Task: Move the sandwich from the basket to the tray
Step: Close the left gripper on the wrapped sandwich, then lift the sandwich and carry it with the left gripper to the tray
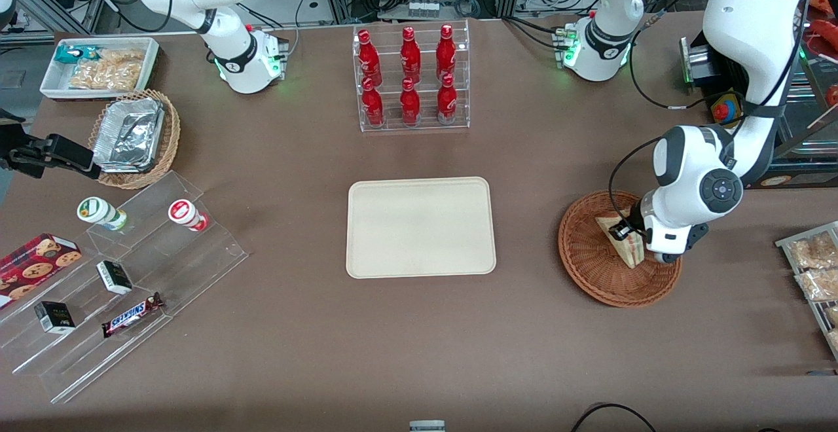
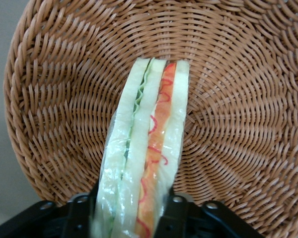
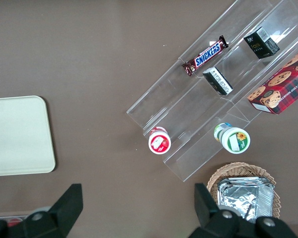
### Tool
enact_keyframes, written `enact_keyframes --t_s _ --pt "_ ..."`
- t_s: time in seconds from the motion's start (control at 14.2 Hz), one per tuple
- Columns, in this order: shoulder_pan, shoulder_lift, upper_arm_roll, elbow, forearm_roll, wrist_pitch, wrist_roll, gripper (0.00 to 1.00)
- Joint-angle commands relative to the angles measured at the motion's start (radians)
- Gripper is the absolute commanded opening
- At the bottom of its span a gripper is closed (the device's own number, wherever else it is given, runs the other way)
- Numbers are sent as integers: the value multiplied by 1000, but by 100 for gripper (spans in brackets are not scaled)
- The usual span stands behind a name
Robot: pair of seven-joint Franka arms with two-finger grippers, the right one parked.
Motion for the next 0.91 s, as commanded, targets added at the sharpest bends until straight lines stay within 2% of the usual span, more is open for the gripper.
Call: enact_keyframes --t_s 0.0,0.28,0.42,0.56,0.84 --pt "-1 -49 -1 -2 4 2 22 5" --pt "-1 -98 -2 78 -10 -94 254 5" --pt "-12 -112 -51 125 -13 -114 312 5" --pt "-62 -98 -100 190 -19 -186 297 6" --pt "-239 -38 -105 279 -19 -243 208 7"
